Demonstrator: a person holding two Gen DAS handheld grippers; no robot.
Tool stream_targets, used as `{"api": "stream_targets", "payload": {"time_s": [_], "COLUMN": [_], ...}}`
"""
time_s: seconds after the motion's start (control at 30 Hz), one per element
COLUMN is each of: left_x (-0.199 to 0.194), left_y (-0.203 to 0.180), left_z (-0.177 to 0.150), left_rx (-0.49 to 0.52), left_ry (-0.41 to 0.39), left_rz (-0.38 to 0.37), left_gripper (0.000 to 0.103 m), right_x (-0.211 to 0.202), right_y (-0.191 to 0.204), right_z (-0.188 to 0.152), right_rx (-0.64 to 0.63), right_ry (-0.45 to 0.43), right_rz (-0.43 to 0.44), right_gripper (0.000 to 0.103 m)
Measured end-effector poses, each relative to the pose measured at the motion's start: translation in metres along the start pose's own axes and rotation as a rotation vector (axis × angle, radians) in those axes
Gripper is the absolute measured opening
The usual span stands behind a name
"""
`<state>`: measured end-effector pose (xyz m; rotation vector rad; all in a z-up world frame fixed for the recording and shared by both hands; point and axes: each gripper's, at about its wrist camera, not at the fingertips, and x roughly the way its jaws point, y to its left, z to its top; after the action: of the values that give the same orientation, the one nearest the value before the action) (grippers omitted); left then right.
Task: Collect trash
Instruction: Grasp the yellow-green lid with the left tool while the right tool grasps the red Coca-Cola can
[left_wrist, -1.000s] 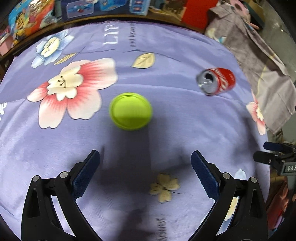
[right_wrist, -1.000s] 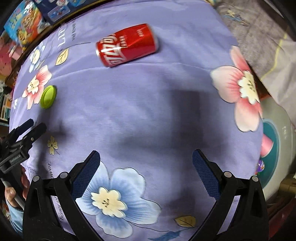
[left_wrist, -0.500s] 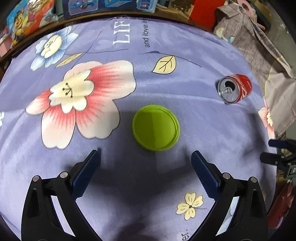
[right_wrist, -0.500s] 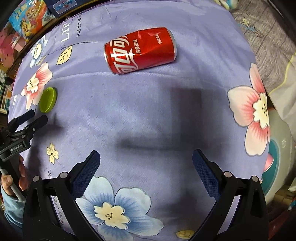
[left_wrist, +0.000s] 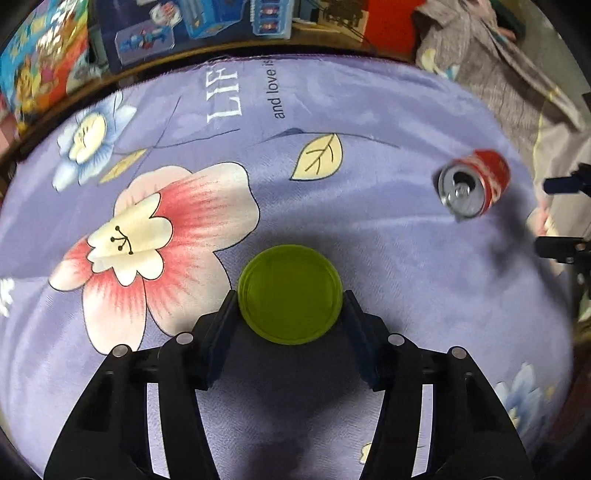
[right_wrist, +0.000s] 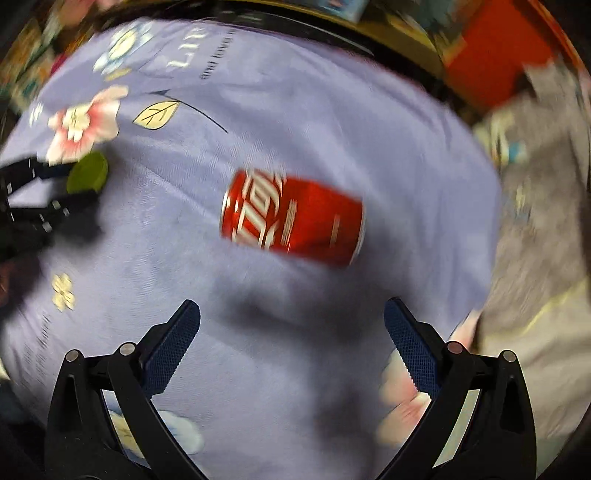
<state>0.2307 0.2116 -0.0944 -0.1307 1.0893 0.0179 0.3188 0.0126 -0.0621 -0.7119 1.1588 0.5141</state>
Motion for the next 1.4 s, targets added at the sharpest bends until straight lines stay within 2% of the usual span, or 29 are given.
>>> {"api": "stream_targets", "payload": {"time_s": [0.17,0.37,0.47,0.6,0.67,0.73,0.83,1.07,1.23,1.4], "left_x": [-0.002,-0.002,-0.003,-0.004,-0.003,-0.002,-0.002,-0.004,-0.015,-0.027], "left_y": [-0.001,0.000,0.000,-0.002,-0.002,-0.003,-0.006,-0.024,-0.051,-0.080], "left_z": [-0.002,0.000,0.000,-0.002,0.000,0.002,0.002,-0.003,-0.012,-0.024], "left_rx": [-0.005,-0.021,-0.026,-0.031,-0.035,-0.039,-0.045,-0.027,0.017,0.062], "left_ry": [0.012,0.029,0.034,0.039,0.042,0.044,0.044,0.042,0.036,0.028], "left_rz": [-0.022,-0.046,-0.050,-0.042,-0.039,-0.037,-0.045,-0.069,-0.085,-0.104], "left_gripper": [0.057,0.057,0.057,0.057,0.057,0.057,0.057,0.057,0.057,0.057], "right_x": [0.013,0.041,0.054,0.068,0.073,0.073,0.065,0.039,0.031,0.024], "right_y": [0.008,0.020,0.020,0.012,0.007,0.003,-0.005,-0.025,-0.043,-0.029], "right_z": [0.026,0.039,0.042,0.047,0.048,0.044,0.035,-0.010,-0.050,-0.087], "right_rx": [-0.222,-0.439,-0.500,-0.484,-0.458,-0.407,-0.298,0.061,0.262,0.314], "right_ry": [0.007,0.070,0.095,0.109,0.117,0.115,0.089,0.022,-0.006,0.017], "right_rz": [-0.082,-0.100,-0.107,-0.061,-0.036,-0.005,0.015,0.189,0.278,0.306], "right_gripper": [0.096,0.096,0.096,0.095,0.081,0.071,0.067,0.061,0.058,0.058]}}
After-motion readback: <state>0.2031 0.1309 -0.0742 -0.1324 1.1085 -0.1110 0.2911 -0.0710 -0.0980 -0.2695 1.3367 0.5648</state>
